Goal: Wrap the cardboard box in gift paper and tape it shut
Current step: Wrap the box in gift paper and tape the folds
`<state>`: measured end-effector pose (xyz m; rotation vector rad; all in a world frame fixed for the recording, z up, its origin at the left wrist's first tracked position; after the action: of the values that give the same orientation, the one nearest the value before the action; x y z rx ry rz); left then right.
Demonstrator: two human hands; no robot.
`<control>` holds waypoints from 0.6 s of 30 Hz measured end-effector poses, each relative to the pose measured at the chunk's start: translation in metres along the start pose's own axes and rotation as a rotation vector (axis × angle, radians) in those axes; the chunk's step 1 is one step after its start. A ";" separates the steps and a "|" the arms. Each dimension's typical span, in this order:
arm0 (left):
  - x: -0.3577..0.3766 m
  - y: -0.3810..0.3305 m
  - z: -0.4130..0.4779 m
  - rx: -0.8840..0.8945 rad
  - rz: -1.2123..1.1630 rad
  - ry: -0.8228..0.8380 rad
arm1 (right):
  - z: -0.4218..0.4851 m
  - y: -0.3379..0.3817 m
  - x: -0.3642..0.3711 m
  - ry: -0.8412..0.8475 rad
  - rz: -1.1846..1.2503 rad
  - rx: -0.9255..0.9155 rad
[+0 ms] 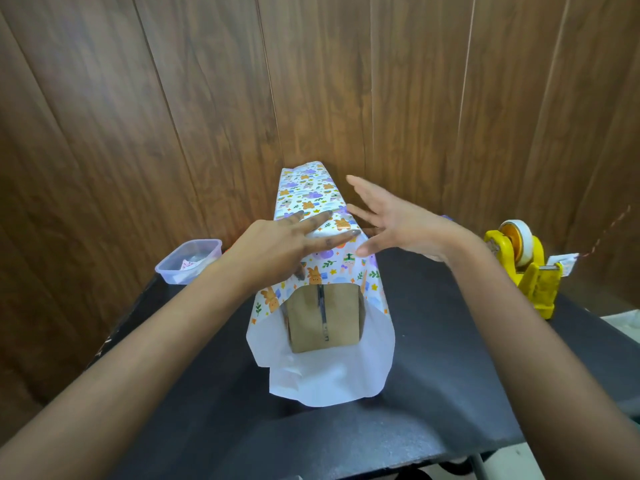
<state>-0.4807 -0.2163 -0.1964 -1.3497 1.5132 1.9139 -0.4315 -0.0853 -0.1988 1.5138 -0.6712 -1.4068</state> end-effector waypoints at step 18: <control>0.005 0.003 0.001 0.027 -0.150 -0.109 | -0.199 -0.181 -0.100 -1.162 -0.054 0.784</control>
<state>-0.4854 -0.2182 -0.1989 -1.2868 1.3427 1.8364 -0.2948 0.1290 -0.3325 1.0852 -2.0744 -2.1747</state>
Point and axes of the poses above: each hand's wrist, its own z-axis towards the middle knuckle, its own x-axis out of the palm, y = z × x, the point moved 7 cm from there along z, towards the middle knuckle, and after that the axes turned 15 degrees about y, right-handed, at the moved point
